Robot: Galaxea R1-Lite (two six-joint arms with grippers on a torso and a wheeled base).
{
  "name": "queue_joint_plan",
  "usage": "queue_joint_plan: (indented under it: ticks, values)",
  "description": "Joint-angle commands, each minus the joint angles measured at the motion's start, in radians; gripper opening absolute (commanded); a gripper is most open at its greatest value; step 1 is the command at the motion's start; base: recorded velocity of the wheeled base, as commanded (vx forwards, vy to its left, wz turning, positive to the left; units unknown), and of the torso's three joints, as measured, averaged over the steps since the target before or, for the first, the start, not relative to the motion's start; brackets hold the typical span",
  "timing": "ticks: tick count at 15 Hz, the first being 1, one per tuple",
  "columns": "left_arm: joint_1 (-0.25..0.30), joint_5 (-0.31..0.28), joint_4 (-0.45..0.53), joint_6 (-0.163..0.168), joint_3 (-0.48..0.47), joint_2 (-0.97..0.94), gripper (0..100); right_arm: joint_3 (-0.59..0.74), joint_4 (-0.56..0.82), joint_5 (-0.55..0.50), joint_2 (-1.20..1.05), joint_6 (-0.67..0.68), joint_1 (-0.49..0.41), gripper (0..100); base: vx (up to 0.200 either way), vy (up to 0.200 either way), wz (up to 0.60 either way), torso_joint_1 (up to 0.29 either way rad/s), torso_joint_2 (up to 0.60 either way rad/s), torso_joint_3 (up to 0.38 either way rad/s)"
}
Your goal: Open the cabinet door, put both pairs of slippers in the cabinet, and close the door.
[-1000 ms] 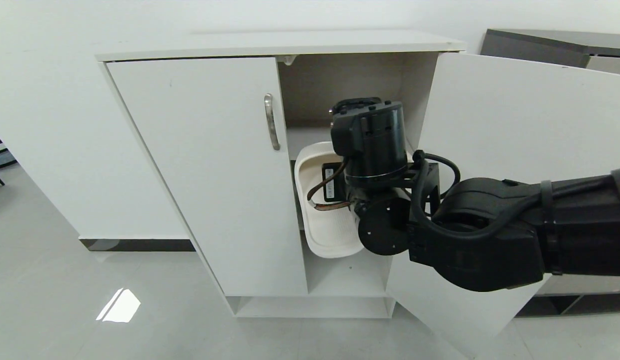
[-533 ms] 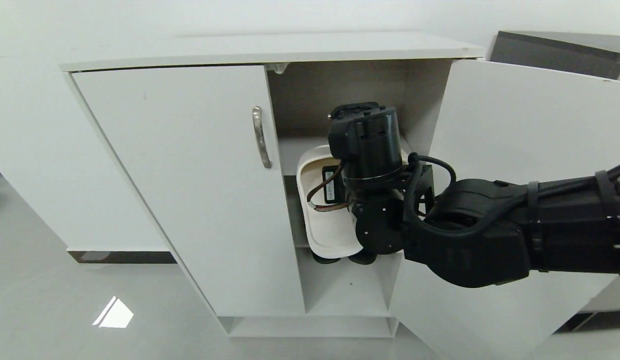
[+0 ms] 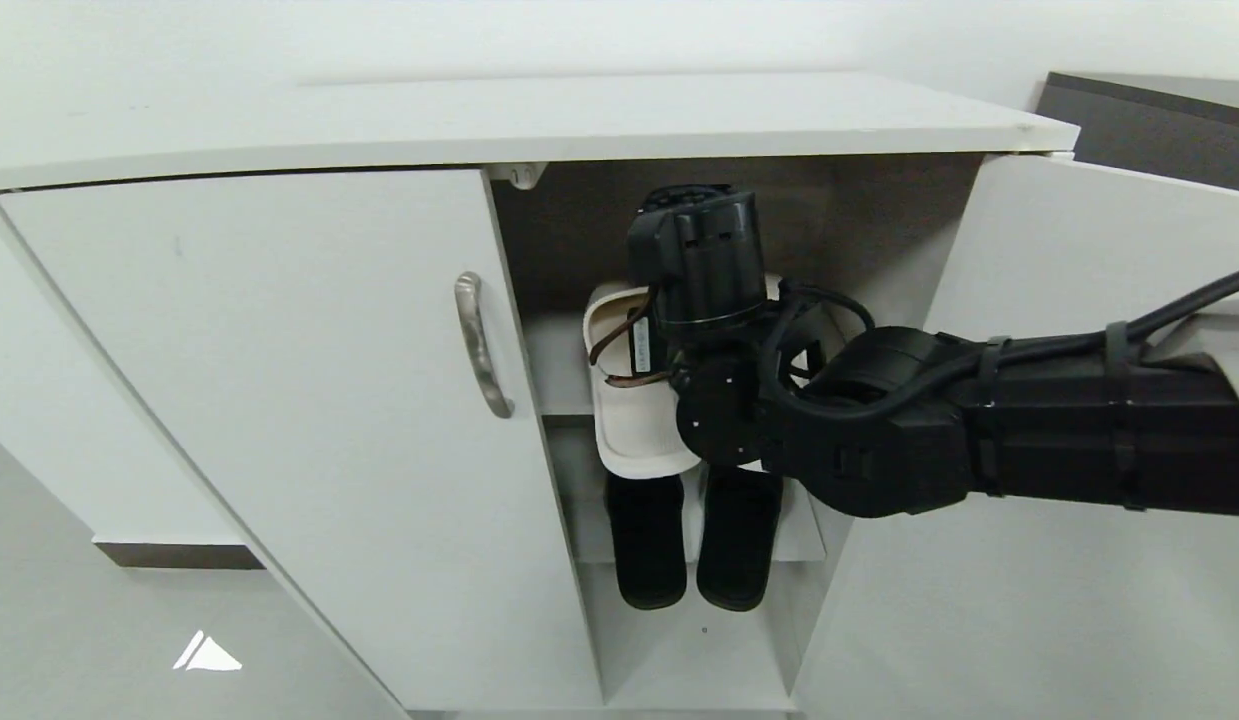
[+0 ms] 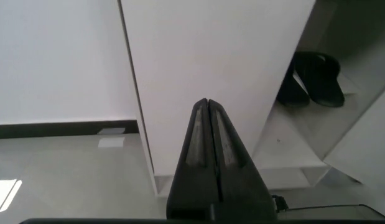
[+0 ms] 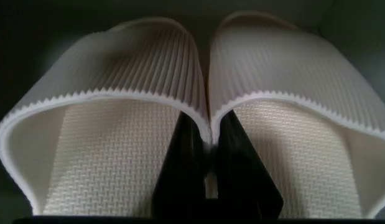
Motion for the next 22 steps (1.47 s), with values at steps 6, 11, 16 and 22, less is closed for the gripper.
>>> queue_joint_plan:
  ticks: [6, 11, 16, 22]
  values:
    - [0.000, 0.000, 0.001, 0.000, 0.000, 0.000, 0, -0.154, 0.004, 0.001, 0.136, 0.011, -0.065, 0, 0.000, 0.000, 0.00, 0.000, 0.00, 0.000]
    - [0.000, 0.000, 0.001, 0.000, 0.000, 0.000, 0, -0.209, 0.007, 0.001, 0.187, 0.007, -0.100, 0, 0.000, 0.000, 0.00, 0.000, 0.00, 0.000]
    - [0.000, 0.000, 0.001, 0.000, 0.000, 0.000, 0, -0.223, 0.057, 0.001, 0.187, 0.007, -0.101, 100, 0.000, 0.000, 0.00, 0.000, 0.00, 0.000]
    - [0.000, 0.000, 0.001, -0.002, 0.000, 0.000, 0, -0.062, 0.088, 0.017, 0.023, 0.032, -0.042, 100, 0.000, 0.000, 0.00, 0.000, 0.00, 0.000]
